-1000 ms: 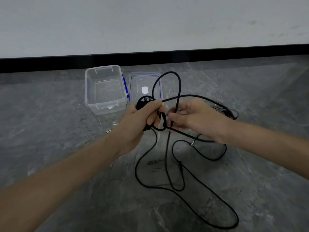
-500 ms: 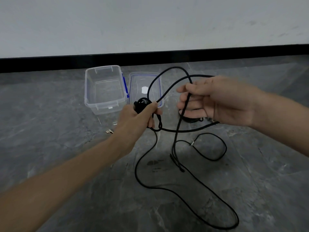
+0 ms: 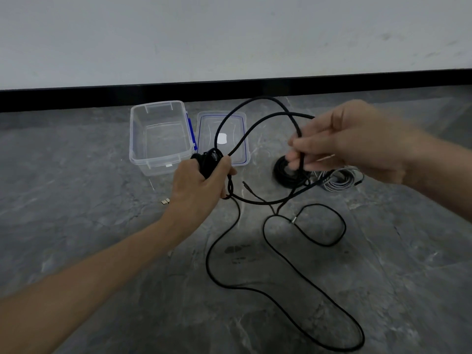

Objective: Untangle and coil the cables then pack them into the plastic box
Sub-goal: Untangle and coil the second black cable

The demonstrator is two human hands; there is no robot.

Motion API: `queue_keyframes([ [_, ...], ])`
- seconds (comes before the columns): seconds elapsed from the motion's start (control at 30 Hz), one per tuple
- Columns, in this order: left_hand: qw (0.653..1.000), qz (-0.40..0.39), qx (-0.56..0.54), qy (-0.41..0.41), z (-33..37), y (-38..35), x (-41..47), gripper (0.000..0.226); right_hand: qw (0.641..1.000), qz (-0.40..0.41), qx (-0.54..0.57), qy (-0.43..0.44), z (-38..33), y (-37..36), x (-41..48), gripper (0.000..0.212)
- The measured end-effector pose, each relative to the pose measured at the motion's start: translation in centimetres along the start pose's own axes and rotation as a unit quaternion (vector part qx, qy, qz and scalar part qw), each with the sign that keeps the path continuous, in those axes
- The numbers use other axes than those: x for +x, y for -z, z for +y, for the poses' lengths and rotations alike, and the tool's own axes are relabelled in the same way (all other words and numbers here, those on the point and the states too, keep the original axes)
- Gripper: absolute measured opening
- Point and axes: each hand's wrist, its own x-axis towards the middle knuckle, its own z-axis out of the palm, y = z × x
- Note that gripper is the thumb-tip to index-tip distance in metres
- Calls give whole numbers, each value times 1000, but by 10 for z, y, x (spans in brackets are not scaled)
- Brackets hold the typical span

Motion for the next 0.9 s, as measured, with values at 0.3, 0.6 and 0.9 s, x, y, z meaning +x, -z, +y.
queue_keyframes([
  [0.3,987,-138,-24,-75,10,0,-5,36,975,22,-208,77,-8,1,5,20],
  [0.6,972,-208,-10,-104,11,-2,-11,32,973,-135,-185,38,7,-4,32,26],
  [0.9,967,-239,10,-85,2,1,-8,32,931,36,-288,220,11,28,52,7],
])
